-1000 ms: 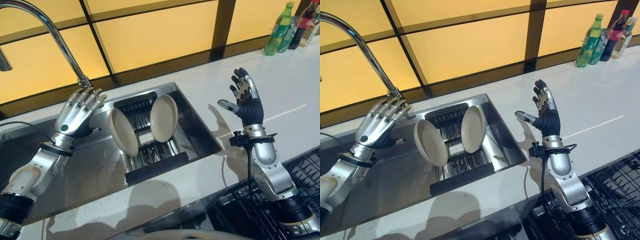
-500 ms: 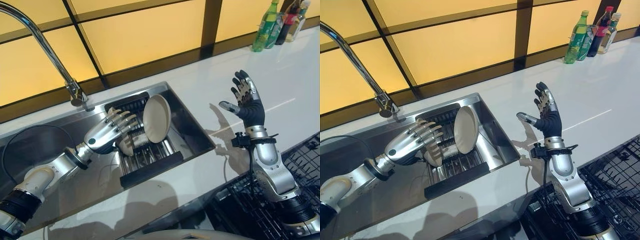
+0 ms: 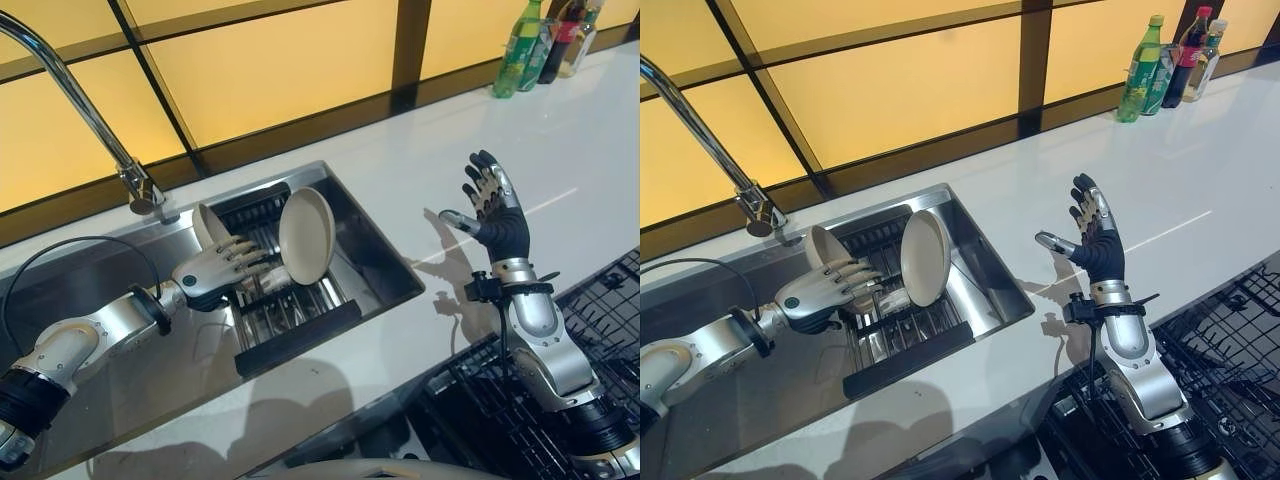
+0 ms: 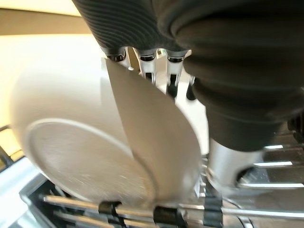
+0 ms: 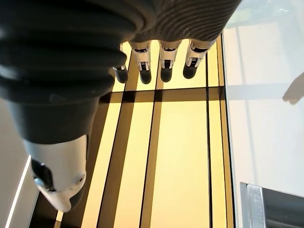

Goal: Pick up plates and place into dishwasher.

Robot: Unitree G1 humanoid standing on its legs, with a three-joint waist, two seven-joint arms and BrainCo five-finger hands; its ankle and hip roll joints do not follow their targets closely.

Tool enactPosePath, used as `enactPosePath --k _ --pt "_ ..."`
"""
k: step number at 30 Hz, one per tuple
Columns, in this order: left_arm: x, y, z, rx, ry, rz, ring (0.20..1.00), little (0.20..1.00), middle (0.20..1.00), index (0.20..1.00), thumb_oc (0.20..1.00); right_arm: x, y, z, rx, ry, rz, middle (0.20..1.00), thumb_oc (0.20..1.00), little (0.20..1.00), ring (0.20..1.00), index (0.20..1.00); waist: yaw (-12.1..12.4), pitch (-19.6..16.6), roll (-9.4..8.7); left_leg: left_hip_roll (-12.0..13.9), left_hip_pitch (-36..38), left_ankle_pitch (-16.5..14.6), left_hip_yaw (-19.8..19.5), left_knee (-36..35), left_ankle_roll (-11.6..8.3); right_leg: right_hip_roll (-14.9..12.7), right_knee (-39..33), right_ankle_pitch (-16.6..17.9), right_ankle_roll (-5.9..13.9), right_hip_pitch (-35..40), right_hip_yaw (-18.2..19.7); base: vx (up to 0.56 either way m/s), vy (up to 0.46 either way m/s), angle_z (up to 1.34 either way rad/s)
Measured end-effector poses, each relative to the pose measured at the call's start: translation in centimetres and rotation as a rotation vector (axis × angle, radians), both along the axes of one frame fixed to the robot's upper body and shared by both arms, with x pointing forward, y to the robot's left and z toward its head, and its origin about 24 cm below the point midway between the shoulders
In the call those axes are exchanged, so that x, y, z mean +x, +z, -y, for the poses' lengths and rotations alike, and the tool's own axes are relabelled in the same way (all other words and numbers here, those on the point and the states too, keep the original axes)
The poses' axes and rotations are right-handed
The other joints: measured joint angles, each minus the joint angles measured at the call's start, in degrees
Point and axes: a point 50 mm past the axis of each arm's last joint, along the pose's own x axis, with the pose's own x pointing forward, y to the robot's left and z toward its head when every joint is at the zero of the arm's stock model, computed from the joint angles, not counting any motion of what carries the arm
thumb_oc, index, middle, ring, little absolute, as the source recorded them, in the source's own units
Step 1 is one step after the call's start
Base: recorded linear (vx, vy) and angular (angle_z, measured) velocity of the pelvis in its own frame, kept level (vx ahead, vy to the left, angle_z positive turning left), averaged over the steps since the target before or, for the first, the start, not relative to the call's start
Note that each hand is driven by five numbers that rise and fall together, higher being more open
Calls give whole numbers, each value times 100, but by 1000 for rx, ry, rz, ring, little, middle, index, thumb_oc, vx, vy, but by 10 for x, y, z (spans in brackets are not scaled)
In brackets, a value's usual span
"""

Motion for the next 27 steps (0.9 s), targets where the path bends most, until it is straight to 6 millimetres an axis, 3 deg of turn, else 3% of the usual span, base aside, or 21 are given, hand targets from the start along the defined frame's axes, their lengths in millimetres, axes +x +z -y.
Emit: enactPosePath --k 19,27 --pt "2 7 -4 8 16 22 200 200 200 200 200 0 1 1 12 4 -5 1000 1000 1000 1000 1000 30 36 -11 7 7 2 -41 1 1 -3 -1 2 0 37 -46 -1 -3 0" --pt "6 20 -10 -6 40 84 200 200 200 200 200 0 1 2 15 -3 -3 1000 1000 1000 1000 1000 68 32 -5 8 3 7 -80 1 7 -7 -2 2 0 47 -72 -1 -5 1"
